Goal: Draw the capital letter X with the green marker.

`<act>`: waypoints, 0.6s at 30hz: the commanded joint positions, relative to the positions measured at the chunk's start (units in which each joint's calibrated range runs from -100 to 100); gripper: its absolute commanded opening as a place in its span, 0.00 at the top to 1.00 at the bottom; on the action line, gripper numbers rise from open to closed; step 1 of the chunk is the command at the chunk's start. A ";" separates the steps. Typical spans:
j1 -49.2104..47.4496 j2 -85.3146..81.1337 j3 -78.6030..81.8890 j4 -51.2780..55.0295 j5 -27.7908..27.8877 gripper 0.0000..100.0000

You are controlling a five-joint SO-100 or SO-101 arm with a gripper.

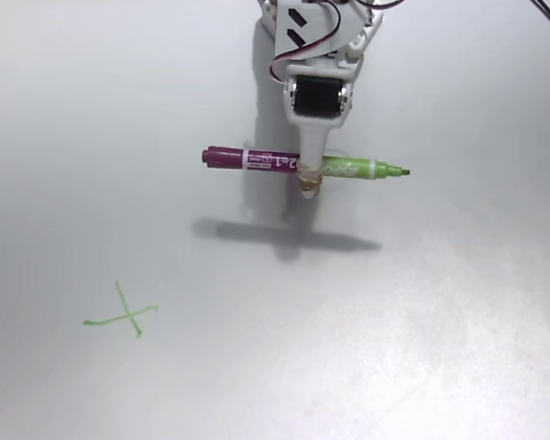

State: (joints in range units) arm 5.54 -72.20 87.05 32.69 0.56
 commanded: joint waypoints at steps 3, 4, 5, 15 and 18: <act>0.03 -7.30 1.45 8.88 1.86 0.99; 0.03 -7.70 1.45 10.02 1.71 0.99; 0.12 -7.94 1.45 11.16 1.66 0.99; 0.03 -13.52 4.51 20.32 1.61 0.99; -0.64 -16.23 6.12 22.69 0.98 0.99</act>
State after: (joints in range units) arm 5.08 -86.48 93.09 53.52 2.08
